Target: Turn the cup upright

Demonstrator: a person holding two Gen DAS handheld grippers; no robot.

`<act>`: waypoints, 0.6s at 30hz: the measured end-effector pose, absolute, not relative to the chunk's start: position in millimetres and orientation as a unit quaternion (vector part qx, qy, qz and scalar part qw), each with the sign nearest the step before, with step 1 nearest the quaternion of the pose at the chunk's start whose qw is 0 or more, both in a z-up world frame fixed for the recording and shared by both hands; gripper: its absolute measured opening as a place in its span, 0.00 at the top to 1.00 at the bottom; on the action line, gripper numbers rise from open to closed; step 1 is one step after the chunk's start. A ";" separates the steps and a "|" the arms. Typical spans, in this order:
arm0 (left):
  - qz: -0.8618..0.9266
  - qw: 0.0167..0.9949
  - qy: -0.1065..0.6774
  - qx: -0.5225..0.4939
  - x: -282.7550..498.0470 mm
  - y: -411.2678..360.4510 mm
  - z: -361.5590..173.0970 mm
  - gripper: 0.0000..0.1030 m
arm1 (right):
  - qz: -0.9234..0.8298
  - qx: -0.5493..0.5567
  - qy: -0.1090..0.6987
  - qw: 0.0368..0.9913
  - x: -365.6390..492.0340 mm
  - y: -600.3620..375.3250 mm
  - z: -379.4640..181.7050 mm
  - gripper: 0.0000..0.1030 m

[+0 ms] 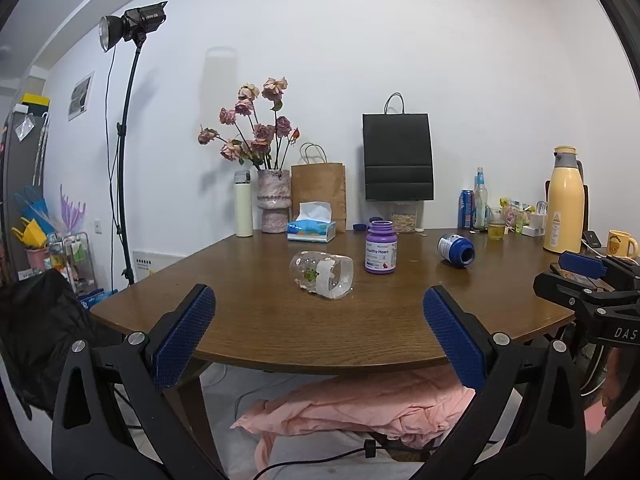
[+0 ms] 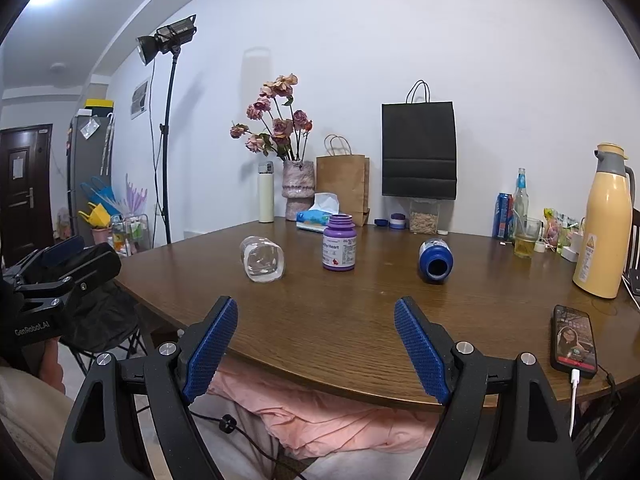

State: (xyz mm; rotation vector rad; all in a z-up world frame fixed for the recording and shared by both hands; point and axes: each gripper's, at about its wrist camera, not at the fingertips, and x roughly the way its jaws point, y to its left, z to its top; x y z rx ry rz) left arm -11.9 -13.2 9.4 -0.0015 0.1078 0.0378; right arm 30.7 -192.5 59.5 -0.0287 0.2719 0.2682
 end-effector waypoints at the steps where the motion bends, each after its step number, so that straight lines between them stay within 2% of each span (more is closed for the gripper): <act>1: 0.018 0.998 0.054 0.000 -11.7 -13.0 9.3 0.00 | 0.133 -0.015 0.135 0.982 30.9 -192.8 59.7 0.17; 18: 0.019 0.998 0.054 -0.001 -9.9 -12.4 8.0 0.00 | 0.133 -0.014 0.135 0.982 31.3 -193.1 60.1 0.17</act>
